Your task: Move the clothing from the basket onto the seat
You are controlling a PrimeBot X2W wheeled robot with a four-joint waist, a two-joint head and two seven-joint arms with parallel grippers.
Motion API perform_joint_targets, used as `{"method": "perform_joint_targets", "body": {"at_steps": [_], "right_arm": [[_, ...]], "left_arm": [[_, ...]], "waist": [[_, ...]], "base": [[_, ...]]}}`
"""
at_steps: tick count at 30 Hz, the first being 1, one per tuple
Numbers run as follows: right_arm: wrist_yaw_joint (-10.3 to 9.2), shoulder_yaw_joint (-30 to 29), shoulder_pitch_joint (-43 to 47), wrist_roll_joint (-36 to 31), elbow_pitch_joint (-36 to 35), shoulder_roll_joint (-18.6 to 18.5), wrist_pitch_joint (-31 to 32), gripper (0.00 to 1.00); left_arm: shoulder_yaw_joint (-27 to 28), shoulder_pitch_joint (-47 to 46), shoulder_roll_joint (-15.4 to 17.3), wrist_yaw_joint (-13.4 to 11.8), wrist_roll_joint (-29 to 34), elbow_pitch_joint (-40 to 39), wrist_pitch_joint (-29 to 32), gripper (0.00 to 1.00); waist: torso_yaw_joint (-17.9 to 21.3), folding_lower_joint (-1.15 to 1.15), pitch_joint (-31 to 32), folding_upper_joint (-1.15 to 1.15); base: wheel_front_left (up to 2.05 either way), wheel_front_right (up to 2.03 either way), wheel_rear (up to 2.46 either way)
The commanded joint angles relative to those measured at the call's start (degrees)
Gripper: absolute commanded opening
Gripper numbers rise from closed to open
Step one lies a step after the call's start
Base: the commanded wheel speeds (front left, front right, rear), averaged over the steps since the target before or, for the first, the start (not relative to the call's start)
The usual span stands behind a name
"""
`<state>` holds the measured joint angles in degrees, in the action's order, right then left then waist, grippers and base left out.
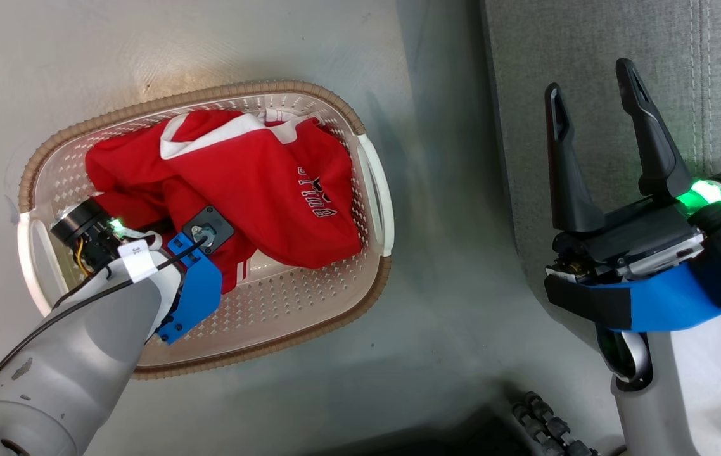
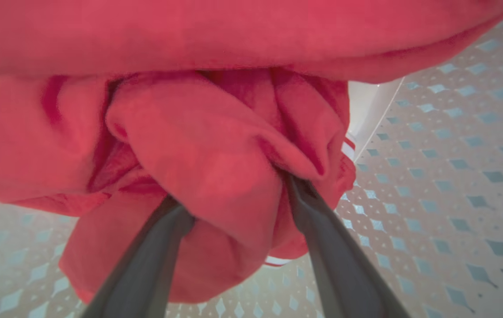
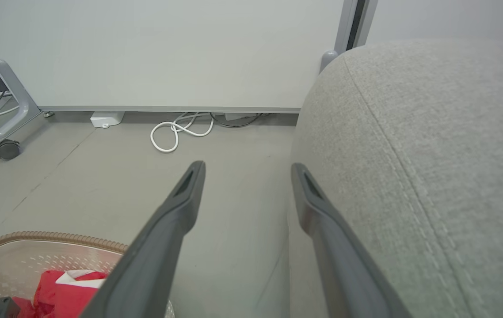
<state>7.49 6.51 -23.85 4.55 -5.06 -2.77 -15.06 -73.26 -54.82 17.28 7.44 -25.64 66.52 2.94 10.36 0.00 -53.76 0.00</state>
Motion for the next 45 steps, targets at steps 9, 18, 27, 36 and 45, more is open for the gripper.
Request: {"method": "perform_joint_targets", "body": {"at_steps": [9, 18, 27, 36, 45], "right_arm": [[0.01, 0.6, -0.4, -1.0, -0.3, -0.2, -0.2, 1.00], [0.01, 0.5, 0.2, -1.0, 1.0, -0.2, -0.2, 1.00], [0.01, 0.2, 2.4, -1.5, 3.8, -0.2, -0.2, 1.00], [0.01, -0.4, 5.6, -1.6, 6.2, -0.2, -0.2, 1.00], [0.01, -1.2, 10.4, -1.5, 8.2, -0.2, -0.2, 1.00]], "left_arm": [[-0.3, -0.3, -0.9, 0.0, 1.1, -0.1, -1.5, 0.00], [-0.3, 1.5, -2.4, 0.0, -2.1, -1.1, -6.5, 0.00], [-0.2, 3.9, -5.0, 0.0, -6.4, -1.2, -12.5, 0.00], [1.2, 6.0, -6.3, 0.0, -11.5, -1.4, -17.6, 0.00], [9.9, 8.8, -4.4, -3.1, -9.9, -12.9, -18.2, 0.00]], "waist": [[-0.8, 0.00, 1.4, 0.00], [-2.1, 0.00, 7.1, 0.00], [-4.7, 0.00, 16.1, 0.00], [-6.8, 0.00, 24.9, 0.00], [-8.5, 0.00, 34.3, 0.00]], "base": [[0.00, 0.00, 0.00], [0.00, 0.00, 0.00], [0.00, 0.00, 0.00], [0.00, 0.00, 0.00], [0.00, 0.00, 0.00]]}}
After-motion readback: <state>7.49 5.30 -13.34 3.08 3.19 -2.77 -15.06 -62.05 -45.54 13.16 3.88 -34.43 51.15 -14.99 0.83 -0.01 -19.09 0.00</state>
